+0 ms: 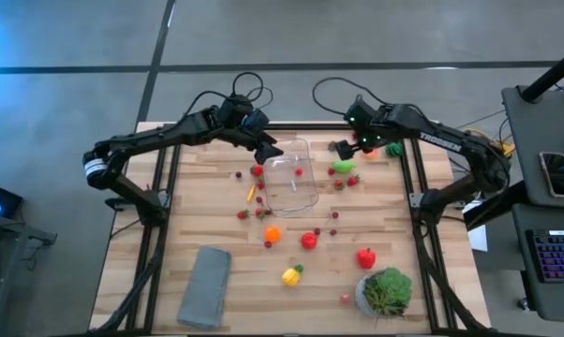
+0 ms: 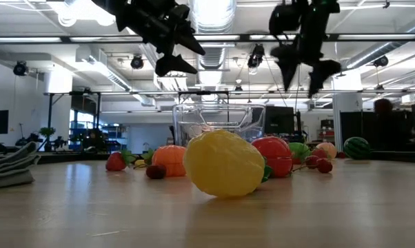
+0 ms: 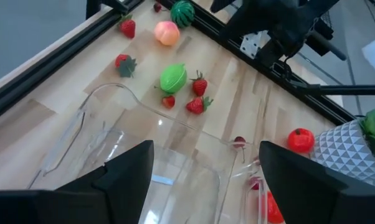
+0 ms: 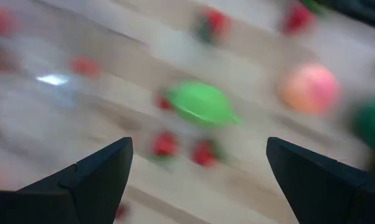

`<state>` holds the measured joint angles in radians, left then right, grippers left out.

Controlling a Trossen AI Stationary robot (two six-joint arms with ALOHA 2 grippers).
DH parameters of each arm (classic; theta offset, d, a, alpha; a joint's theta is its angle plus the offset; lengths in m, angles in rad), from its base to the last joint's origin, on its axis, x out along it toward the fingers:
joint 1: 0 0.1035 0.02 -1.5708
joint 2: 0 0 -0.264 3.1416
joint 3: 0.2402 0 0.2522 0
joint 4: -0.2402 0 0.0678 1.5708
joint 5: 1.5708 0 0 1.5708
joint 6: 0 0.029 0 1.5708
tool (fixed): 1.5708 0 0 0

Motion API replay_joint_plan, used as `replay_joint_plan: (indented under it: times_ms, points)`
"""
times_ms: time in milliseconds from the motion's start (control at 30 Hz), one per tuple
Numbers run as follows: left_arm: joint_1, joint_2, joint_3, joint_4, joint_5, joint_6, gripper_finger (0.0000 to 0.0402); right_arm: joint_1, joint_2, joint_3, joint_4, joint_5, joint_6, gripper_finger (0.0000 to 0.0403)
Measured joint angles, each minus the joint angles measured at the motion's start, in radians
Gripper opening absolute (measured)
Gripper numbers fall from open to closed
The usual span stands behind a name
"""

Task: Pick and placing Produce into tupperware
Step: Put the green watermelon into the transparent container

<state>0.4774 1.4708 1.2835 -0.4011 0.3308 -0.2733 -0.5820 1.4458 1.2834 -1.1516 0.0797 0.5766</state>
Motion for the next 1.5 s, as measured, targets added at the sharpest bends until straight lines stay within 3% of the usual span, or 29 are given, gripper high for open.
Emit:
replay_joint_plan:
  times_ms: [200,533,767,933,1133,1367,1433,1500]
  points:
    - [0.001,0.0,0.0,0.0,-0.026,0.019,0.0276,-0.129,0.07,-0.002,-0.16,0.157,-0.063,0.0361]
    - [0.001,0.0,0.0,0.0,-0.027,0.027,0.0276,-0.363,0.196,-0.049,-0.165,0.149,-0.273,0.0361]
    - [0.011,0.0,-0.001,-0.001,-0.033,0.027,0.0276,-0.372,0.218,-0.055,-0.176,0.138,-0.348,0.0361]
    - [0.011,0.0,-0.001,0.0,-0.032,0.024,0.0276,-0.365,0.223,0.001,-0.241,0.129,-0.167,0.0361]
    - [0.011,0.0,-0.001,0.0,-0.032,0.018,0.0276,-0.34,0.143,-0.002,-0.231,0.165,-0.007,0.0361]
    - [0.011,0.0,-0.001,0.001,-0.032,0.017,0.0276,-0.335,0.018,-0.091,-0.074,-0.135,0.13,0.0361]
    - [0.011,0.0,-0.001,0.0,-0.032,0.015,0.0276,-0.312,-0.036,-0.13,-0.034,-0.077,0.256,0.0361]
    - [0.011,0.0,-0.001,0.0,-0.033,-0.008,0.0276,-0.27,-0.105,-0.169,-0.005,0.051,0.437,0.0361]
